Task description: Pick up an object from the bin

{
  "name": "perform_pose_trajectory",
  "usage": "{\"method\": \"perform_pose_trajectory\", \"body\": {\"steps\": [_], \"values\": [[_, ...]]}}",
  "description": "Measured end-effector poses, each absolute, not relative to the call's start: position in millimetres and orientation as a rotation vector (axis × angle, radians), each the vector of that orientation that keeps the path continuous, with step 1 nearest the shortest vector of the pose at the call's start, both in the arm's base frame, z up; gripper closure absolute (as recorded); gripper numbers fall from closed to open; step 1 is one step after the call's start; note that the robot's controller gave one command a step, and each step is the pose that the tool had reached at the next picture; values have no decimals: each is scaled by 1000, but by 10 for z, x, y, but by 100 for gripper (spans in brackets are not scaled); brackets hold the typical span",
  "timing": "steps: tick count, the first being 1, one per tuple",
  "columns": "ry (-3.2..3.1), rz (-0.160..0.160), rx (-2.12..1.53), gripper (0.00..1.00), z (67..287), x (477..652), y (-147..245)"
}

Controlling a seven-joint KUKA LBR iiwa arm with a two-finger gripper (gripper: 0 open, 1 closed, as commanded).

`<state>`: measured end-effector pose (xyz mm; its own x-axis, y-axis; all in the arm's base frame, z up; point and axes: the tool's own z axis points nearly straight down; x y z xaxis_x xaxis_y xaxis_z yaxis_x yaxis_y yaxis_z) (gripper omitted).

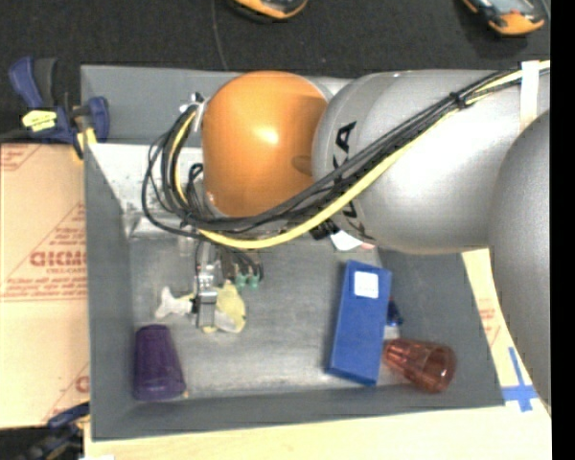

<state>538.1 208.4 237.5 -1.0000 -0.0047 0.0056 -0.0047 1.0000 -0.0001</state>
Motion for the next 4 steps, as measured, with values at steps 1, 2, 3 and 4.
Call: {"method": "perform_pose_trajectory", "body": {"steps": [1, 2, 3, 4], "values": [[-3144, -3, 2, 0, 2420, 5391, 2066], [-3134, 1, 104, 0, 1741, 4875, 1344], [-3154, -10, 53, 0, 1926, 4936, 1024], [-3150, -5, 148, 0, 1293, 5619, 1160]]}}
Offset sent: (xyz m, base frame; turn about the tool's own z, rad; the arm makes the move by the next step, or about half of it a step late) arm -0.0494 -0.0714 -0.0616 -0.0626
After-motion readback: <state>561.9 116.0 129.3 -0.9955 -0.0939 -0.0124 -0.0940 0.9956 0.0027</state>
